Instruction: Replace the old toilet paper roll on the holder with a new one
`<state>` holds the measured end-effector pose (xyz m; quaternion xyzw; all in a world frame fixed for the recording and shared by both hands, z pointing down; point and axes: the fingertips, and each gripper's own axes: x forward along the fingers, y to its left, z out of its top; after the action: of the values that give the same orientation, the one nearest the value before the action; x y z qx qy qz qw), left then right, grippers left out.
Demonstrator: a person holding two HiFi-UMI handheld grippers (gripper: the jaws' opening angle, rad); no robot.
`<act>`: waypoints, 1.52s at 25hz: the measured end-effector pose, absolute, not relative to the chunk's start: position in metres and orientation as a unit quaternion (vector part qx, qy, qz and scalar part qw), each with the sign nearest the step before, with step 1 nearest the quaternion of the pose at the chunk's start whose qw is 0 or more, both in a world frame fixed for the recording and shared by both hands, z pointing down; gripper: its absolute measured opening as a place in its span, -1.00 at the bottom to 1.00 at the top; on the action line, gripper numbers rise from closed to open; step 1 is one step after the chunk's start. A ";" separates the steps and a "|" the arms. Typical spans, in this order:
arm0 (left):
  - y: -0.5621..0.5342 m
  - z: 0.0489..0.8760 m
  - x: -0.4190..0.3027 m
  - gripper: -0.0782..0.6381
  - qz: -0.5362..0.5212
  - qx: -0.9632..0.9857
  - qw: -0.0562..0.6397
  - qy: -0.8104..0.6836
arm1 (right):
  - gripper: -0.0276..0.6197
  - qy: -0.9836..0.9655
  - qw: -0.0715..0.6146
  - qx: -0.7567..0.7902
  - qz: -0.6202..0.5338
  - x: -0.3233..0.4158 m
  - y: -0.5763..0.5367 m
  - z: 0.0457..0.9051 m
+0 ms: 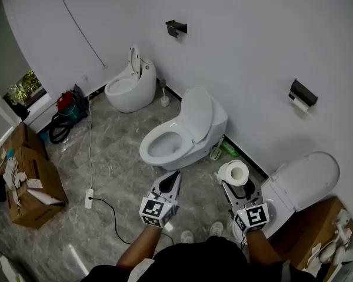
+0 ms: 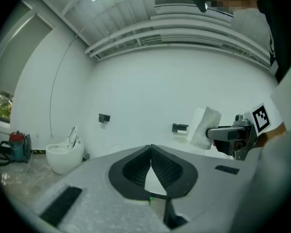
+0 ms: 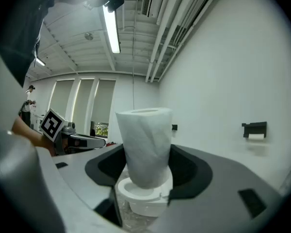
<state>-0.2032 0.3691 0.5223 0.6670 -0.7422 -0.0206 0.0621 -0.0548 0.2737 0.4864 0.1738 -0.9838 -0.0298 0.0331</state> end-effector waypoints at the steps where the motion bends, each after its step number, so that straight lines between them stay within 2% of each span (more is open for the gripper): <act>1: 0.372 0.520 -0.203 -0.77 -0.016 0.667 0.056 -0.743 | -0.09 -0.984 0.031 0.175 -0.030 -0.055 0.275 0.485; 6: 0.380 0.512 -0.196 -0.77 -0.002 0.670 0.039 -0.742 | -0.09 -0.983 0.025 0.178 -0.040 -0.052 0.283 0.479; 21: 0.375 0.514 -0.188 -0.77 -0.002 0.676 0.046 -0.735 | -0.08 -0.981 0.015 0.189 -0.047 -0.049 0.282 0.477; 29: 0.332 0.515 -0.180 -0.77 0.005 0.690 0.055 -0.721 | -0.08 -0.979 0.015 0.201 -0.042 -0.052 0.239 0.474; 38: 0.244 0.494 -0.178 -0.77 0.005 0.703 0.033 -0.711 | -0.08 -0.978 0.010 0.210 -0.008 -0.050 0.149 0.476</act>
<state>-0.1783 0.2437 0.4938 0.7025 -0.7109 0.0048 0.0329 -0.0502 0.1494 0.4756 0.2099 -0.9776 -0.0076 0.0098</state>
